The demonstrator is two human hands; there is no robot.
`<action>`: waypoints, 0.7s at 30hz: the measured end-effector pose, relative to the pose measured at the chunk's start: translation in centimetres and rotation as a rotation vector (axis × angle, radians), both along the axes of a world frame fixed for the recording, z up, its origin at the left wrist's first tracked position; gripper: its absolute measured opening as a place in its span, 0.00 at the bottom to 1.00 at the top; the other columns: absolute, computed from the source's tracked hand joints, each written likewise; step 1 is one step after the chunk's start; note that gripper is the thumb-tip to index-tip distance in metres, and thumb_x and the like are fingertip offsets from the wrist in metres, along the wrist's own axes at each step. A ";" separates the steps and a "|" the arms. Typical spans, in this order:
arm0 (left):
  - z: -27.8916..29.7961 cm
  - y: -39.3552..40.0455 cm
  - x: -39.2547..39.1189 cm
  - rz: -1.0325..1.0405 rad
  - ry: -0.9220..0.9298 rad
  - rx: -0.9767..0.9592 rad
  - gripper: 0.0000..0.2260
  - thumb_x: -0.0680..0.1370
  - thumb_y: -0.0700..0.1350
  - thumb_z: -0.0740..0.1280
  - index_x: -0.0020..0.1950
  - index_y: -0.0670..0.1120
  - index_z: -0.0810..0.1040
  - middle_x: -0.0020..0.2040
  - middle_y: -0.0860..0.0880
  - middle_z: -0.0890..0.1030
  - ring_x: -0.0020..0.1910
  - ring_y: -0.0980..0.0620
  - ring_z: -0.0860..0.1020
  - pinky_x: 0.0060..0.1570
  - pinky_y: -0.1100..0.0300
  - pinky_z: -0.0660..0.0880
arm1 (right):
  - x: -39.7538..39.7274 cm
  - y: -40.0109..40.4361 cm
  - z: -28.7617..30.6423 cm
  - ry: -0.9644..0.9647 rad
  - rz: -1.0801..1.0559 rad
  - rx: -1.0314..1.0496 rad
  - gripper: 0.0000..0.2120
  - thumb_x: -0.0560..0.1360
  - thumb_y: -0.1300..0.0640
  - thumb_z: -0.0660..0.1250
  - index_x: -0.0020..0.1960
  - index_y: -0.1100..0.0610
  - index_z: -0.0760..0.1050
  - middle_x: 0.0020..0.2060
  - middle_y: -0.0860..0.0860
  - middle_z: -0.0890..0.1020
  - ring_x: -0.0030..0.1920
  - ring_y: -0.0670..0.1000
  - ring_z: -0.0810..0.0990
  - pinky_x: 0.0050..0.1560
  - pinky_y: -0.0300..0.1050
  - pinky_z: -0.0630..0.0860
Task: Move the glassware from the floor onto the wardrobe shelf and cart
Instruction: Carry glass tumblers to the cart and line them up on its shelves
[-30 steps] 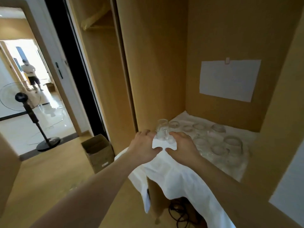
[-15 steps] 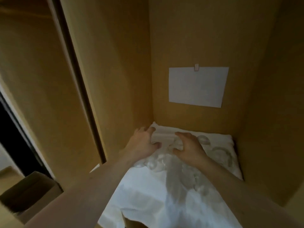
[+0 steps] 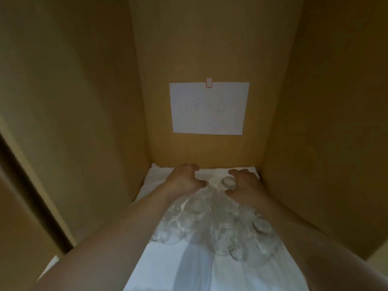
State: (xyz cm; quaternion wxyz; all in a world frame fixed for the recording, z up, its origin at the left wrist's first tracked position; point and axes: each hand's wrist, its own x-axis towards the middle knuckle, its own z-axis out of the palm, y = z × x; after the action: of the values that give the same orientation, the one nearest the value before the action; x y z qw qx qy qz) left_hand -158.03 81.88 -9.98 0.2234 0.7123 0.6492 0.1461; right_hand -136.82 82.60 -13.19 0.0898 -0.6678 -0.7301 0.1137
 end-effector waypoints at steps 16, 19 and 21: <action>-3.1 7.8 5.8 -0.084 0.327 -0.379 0.35 0.69 0.55 0.80 0.71 0.45 0.73 0.66 0.47 0.76 0.60 0.46 0.78 0.34 0.57 0.78 | -0.5 8.4 -2.0 -0.004 0.194 -0.221 0.39 0.59 0.53 0.82 0.68 0.50 0.72 0.56 0.49 0.79 0.52 0.51 0.80 0.49 0.48 0.82; -3.2 8.1 5.3 -0.038 0.307 -0.322 0.32 0.64 0.52 0.82 0.65 0.45 0.78 0.61 0.46 0.78 0.53 0.46 0.81 0.44 0.51 0.84 | -0.6 8.5 -2.0 0.012 0.182 -0.193 0.41 0.58 0.52 0.82 0.69 0.50 0.72 0.59 0.49 0.79 0.54 0.51 0.80 0.48 0.45 0.80; -2.8 8.2 4.7 -0.013 0.291 -0.238 0.32 0.63 0.54 0.82 0.63 0.47 0.79 0.60 0.47 0.78 0.53 0.47 0.81 0.46 0.53 0.83 | -0.5 8.4 -1.6 0.024 0.142 -0.148 0.42 0.59 0.52 0.83 0.70 0.50 0.70 0.61 0.50 0.77 0.57 0.53 0.79 0.49 0.44 0.77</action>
State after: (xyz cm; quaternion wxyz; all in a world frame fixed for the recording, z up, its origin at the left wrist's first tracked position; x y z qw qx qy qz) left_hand -153.34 90.09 -12.75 0.2109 0.6986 0.6827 -0.0377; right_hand -137.36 91.00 -14.79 0.0406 -0.6177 -0.7641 0.1815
